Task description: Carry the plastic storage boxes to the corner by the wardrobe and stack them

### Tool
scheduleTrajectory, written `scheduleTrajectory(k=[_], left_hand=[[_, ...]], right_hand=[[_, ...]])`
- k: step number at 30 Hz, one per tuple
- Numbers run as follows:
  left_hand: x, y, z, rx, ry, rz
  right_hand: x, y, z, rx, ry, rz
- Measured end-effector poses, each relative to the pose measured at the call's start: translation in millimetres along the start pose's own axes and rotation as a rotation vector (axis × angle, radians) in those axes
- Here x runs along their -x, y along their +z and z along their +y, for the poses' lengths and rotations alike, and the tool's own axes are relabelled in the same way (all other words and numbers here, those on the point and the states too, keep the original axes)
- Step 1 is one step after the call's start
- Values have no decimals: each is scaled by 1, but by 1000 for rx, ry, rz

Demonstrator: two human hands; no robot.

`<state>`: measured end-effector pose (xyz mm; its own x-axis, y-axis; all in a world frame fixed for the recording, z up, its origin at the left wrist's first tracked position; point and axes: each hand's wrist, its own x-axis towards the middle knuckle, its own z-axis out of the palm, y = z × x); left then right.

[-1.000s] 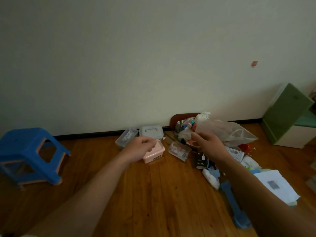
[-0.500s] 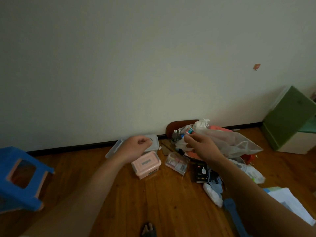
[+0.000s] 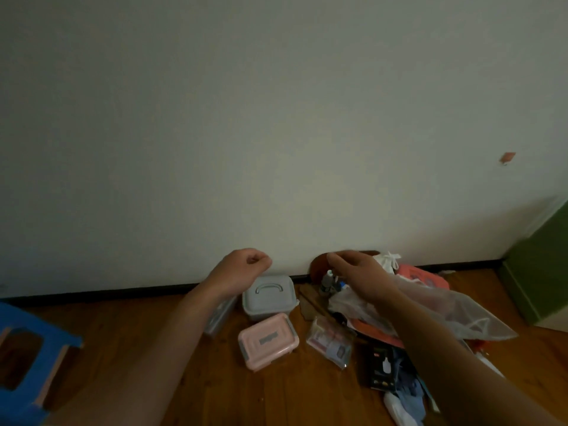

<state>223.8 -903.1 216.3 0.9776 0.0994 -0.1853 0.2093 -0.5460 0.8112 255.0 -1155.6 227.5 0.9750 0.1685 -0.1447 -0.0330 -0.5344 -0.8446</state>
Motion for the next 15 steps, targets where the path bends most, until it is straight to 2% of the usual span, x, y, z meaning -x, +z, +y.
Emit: scheduleTrajectory(k=[6,15], left_hand=[[-48,-20,-5,14,-14,29],[-169,-17,6,8,-94,72]], right_hand=[[-64,9,-12,-4,-33,-57],[-210,1,-9,4,-61,-129]])
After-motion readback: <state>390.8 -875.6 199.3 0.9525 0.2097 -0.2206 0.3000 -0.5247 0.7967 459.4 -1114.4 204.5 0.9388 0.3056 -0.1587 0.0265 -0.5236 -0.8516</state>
